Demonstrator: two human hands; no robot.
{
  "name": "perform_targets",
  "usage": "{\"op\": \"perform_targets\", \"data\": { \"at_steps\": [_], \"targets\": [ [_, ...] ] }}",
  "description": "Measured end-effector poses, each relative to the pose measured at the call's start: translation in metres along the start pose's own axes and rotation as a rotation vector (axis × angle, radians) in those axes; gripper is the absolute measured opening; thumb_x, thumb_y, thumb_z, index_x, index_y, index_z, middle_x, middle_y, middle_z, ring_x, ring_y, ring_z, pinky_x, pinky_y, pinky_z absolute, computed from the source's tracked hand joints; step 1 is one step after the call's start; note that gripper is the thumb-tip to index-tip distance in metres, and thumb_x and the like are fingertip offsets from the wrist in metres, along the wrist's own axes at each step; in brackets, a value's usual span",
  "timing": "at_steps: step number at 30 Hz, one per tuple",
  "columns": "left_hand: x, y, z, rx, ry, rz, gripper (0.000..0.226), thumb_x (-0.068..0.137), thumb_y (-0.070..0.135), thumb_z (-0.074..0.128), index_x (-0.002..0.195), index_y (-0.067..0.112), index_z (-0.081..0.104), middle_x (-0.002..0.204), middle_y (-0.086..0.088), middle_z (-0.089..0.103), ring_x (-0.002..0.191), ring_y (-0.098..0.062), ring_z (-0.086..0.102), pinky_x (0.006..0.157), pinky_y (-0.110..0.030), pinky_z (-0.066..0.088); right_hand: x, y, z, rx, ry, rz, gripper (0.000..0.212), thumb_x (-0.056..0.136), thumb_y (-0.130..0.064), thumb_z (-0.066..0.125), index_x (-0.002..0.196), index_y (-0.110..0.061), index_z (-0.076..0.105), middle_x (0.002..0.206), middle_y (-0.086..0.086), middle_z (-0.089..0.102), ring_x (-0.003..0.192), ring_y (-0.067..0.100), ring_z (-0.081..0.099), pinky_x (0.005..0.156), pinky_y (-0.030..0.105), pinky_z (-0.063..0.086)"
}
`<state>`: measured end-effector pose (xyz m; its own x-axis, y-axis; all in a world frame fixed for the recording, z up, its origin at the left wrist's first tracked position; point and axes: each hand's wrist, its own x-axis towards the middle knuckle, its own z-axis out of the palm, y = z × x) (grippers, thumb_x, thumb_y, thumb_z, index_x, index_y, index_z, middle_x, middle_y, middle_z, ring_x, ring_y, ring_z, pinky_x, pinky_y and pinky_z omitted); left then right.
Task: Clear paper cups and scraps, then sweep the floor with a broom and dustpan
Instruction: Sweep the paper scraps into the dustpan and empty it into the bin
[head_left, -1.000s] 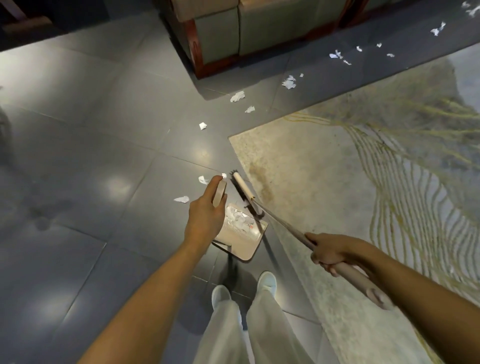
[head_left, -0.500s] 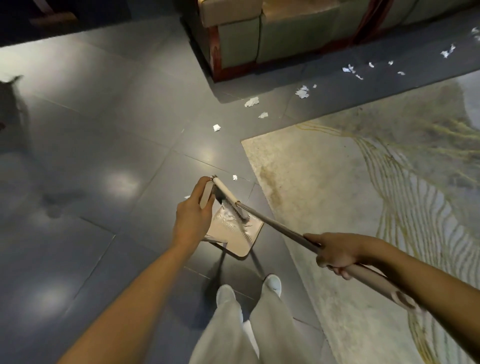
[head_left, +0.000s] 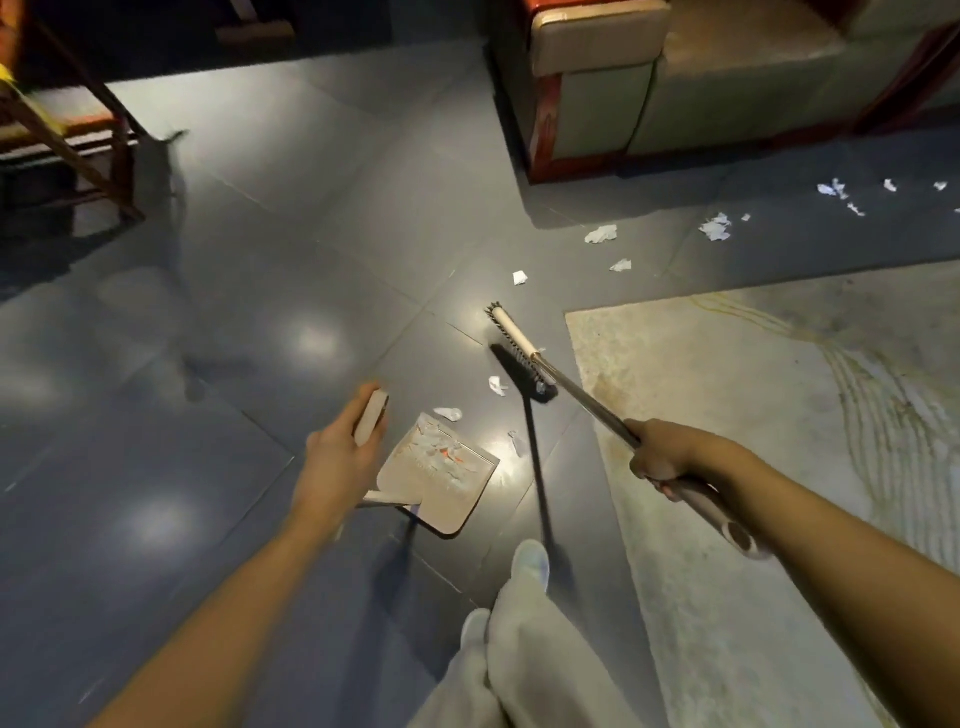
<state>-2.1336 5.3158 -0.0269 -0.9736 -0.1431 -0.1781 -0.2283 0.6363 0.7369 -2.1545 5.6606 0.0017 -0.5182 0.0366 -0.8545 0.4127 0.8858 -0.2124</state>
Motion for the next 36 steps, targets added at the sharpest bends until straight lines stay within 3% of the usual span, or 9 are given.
{"op": "perform_targets", "data": {
  "at_steps": [5,10,14,17,20,24,28,32,36],
  "targets": [
    [0.035,-0.015,-0.012,0.017,0.077,-0.046,0.035,0.094,0.034,0.056,0.099,0.067,0.047,0.072,0.016,0.057,0.06,-0.004,0.053,0.051,-0.015,0.044,0.053,-0.019,-0.01,0.015,-0.049,0.067,0.056,0.088,-0.001,0.044,0.143,-0.009,0.034,0.075,0.011,0.056,0.054,0.017,0.053,0.048,0.026,0.048],
    [0.077,-0.019,-0.015,-0.056,0.035,-0.042,0.027,0.092,0.038,0.057,0.105,0.061,0.054,0.077,0.001,0.063,0.06,-0.004,0.051,0.054,-0.014,0.043,0.059,-0.046,0.022,0.162,-0.216,0.098,0.065,0.087,-0.002,0.049,0.146,-0.016,0.026,0.075,0.013,0.06,0.053,0.015,0.054,0.057,0.029,0.054],
    [0.112,-0.005,-0.014,-0.048,-0.045,0.046,0.032,0.093,0.037,0.057,0.103,0.067,0.051,0.076,0.006,0.063,0.064,-0.006,0.056,0.054,-0.008,0.041,0.049,-0.083,0.041,0.255,-0.271,0.121,0.052,0.088,-0.008,0.057,0.136,-0.017,0.042,0.088,0.009,0.062,0.063,0.014,0.054,0.082,0.031,0.054],
    [0.13,-0.003,-0.018,-0.06,-0.122,0.081,0.032,0.094,0.037,0.057,0.106,0.066,0.051,0.081,0.017,0.063,0.072,0.007,0.059,0.062,-0.005,0.041,0.036,-0.103,0.038,0.483,-0.351,0.234,0.026,0.094,-0.012,0.057,0.119,-0.017,0.056,0.069,0.005,0.06,0.05,0.009,0.051,0.063,0.02,0.05],
    [0.137,-0.01,-0.028,-0.075,-0.242,0.127,0.031,0.094,0.04,0.055,0.106,0.068,0.048,0.087,0.022,0.063,0.08,0.006,0.06,0.07,-0.016,0.043,0.013,-0.118,0.036,0.458,-0.312,0.179,0.047,0.091,-0.007,0.057,0.135,-0.018,0.044,0.073,0.002,0.055,0.055,0.008,0.049,0.047,0.015,0.043],
    [0.141,-0.019,-0.038,-0.066,-0.372,0.204,0.036,0.095,0.041,0.053,0.105,0.075,0.044,0.087,0.036,0.058,0.079,0.016,0.055,0.064,-0.001,0.035,-0.022,-0.131,0.055,0.434,-0.203,0.14,0.06,0.089,-0.007,0.059,0.144,-0.02,0.036,0.072,0.001,0.057,0.049,0.006,0.052,0.044,0.016,0.047],
    [0.148,-0.023,-0.045,-0.041,-0.423,0.289,0.036,0.097,0.032,0.056,0.114,0.062,0.046,0.1,0.007,0.061,0.088,-0.007,0.056,0.081,-0.015,0.04,-0.045,-0.135,0.075,0.545,-0.128,0.16,0.052,0.093,-0.001,0.05,0.142,-0.013,0.036,0.054,0.002,0.052,0.036,0.009,0.047,0.039,0.02,0.044],
    [0.151,-0.021,-0.051,-0.005,-0.425,0.353,0.033,0.098,0.029,0.054,0.128,0.04,0.051,0.108,-0.014,0.066,0.095,-0.027,0.062,0.086,-0.031,0.046,-0.053,-0.133,0.085,0.656,-0.061,0.196,0.05,0.095,0.0,0.048,0.142,-0.012,0.035,0.056,0.005,0.049,0.036,0.009,0.045,0.037,0.018,0.042],
    [0.16,-0.017,-0.045,0.055,-0.417,0.395,0.034,0.098,0.032,0.051,0.132,0.035,0.05,0.11,-0.014,0.065,0.091,-0.022,0.06,0.078,-0.028,0.044,-0.04,-0.134,0.095,0.618,-0.016,0.182,0.04,0.094,-0.003,0.049,0.133,-0.01,0.042,0.061,0.005,0.052,0.039,0.009,0.047,0.04,0.019,0.044]
  ]
}}
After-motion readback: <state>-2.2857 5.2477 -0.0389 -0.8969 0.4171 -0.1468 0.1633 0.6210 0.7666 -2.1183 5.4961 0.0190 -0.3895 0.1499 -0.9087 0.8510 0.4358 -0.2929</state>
